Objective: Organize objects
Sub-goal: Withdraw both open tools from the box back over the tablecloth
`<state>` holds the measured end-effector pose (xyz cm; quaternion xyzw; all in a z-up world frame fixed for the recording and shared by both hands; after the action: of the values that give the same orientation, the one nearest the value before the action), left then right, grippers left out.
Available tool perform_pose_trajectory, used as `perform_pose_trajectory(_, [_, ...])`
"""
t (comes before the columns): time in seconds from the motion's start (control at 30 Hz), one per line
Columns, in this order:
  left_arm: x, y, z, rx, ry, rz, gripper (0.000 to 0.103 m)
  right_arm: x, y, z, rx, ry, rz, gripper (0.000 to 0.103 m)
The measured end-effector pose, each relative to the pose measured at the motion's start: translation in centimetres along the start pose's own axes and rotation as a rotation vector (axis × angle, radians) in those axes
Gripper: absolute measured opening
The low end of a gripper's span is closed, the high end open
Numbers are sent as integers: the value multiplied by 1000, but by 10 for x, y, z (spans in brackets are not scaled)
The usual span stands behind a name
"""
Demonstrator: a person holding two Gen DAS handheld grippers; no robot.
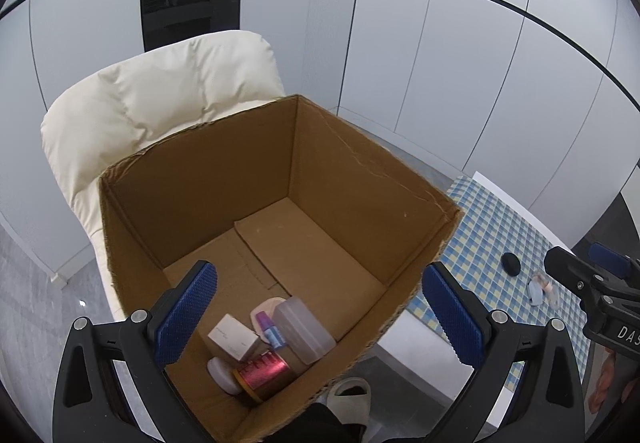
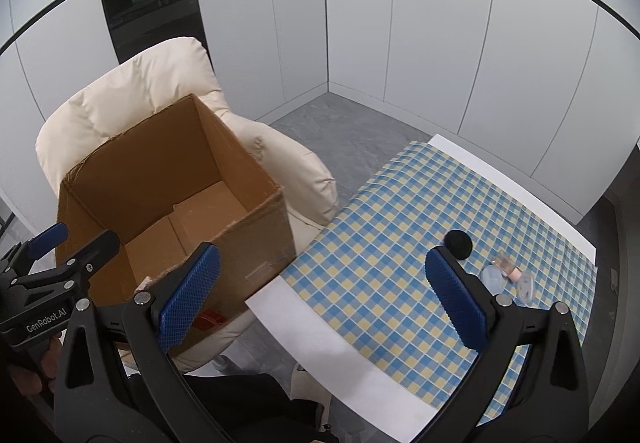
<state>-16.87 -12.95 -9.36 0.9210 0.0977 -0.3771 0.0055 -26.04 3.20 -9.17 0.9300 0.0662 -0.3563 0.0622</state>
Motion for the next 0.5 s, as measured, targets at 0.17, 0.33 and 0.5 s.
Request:
perform_pose_trajectory(0.17, [-1, -14, 2, 12, 3, 14, 102, 2, -15, -3, 17, -2, 17, 103])
perform_pose_trajectory(0.33, [-1, -28, 4, 25, 5, 29, 102, 6, -31, -6, 34, -4, 32, 103])
perform_pose_trajectory(0.5, [-2, -41, 6, 38, 6, 41, 102, 8, -46, -10, 56, -8, 44, 103])
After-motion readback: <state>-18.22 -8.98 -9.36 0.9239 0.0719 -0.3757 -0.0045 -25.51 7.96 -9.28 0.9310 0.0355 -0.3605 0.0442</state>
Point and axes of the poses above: each gripper's, at about its wrist camera, not at the fingertips, and z roughly the way its jaws point, y to its left, x to its underside, the point moved 10 cm from there along z, roughly the way its jaws point, and after that the axes turned 3 degrees about z, right-handed, at the moved point
